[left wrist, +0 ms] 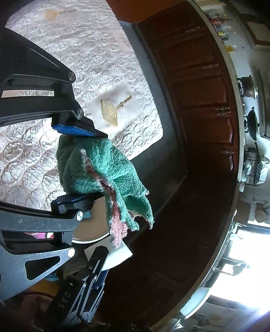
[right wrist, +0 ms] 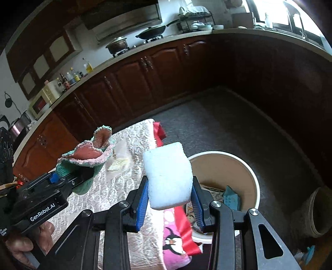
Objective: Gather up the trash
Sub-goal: 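Carry the towel and sponge over the bucket and open both tools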
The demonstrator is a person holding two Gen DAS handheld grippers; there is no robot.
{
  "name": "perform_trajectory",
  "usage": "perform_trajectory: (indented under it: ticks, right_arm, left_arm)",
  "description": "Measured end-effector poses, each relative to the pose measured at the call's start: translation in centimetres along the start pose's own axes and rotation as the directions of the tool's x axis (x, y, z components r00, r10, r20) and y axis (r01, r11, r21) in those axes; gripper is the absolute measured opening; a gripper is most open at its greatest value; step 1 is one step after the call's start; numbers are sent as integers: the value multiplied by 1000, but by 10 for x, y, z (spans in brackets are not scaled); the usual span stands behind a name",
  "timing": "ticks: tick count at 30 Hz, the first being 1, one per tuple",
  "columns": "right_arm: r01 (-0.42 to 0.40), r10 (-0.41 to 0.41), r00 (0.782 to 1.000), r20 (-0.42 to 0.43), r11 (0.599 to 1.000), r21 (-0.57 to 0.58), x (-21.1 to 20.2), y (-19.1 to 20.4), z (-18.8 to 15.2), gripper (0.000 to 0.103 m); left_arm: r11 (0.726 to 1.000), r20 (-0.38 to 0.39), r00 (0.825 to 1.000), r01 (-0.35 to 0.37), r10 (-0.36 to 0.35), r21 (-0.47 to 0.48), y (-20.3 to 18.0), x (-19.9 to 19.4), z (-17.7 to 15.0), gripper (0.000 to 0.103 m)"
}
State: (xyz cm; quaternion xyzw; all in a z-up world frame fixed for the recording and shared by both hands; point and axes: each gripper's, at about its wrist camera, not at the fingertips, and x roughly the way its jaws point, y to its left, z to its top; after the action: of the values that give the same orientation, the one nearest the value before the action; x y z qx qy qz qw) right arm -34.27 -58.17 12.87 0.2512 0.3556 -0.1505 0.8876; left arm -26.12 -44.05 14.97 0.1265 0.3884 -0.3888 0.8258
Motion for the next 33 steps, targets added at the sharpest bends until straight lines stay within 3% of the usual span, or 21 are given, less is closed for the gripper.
perform_trajectory:
  ticks: [16, 33]
  right_arm:
    - [51, -46, 996, -71, 996, 79, 22, -36, -8, 36]
    - [96, -85, 992, -94, 988, 124, 26, -57, -13, 36]
  left_arm:
    - [999, -94, 995, 32, -29, 29, -24, 50, -5, 43]
    - [996, -124, 990, 79, -74, 43, -51, 74, 4, 43]
